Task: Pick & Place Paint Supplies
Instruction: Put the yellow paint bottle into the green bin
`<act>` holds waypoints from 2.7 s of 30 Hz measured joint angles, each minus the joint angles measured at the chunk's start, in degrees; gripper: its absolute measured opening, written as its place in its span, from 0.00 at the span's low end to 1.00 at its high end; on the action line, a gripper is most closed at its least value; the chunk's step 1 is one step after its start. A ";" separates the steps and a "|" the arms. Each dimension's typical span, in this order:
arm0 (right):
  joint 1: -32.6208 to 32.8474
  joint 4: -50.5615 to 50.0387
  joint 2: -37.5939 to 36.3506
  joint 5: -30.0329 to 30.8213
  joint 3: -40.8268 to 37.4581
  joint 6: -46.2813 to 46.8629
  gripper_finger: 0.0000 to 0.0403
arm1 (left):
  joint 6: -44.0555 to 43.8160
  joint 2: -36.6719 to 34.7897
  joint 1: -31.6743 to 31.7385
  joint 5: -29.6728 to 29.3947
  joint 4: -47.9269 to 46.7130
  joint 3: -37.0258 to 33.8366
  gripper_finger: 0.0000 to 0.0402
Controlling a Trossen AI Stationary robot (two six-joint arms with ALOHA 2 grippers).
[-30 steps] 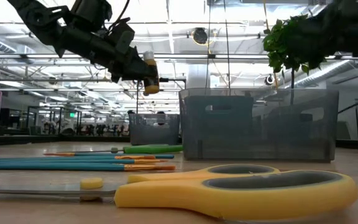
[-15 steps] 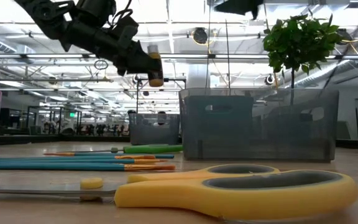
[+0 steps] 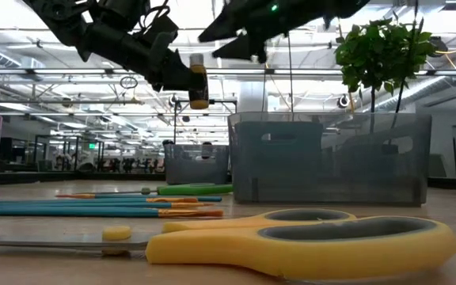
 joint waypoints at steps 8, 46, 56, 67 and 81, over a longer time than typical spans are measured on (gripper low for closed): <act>-2.12 1.12 4.37 -4.45 1.93 0.69 0.70 | 0.22 1.54 0.11 -1.40 -0.64 0.00 0.29; -3.99 -2.09 4.16 -6.10 1.92 -3.66 0.01 | -1.11 2.32 0.11 0.27 2.29 -0.11 0.45; -4.05 -0.97 4.23 -7.06 1.94 -3.82 0.10 | -1.32 2.30 -0.07 2.92 2.88 -0.08 0.05; -3.75 -5.14 4.23 -7.45 1.94 -6.17 0.25 | 8.16 2.30 -1.03 3.44 -18.01 0.00 0.01; -2.48 -5.71 4.23 -7.52 1.96 -10.31 0.35 | 11.60 7.08 1.88 4.55 -19.37 -1.74 0.53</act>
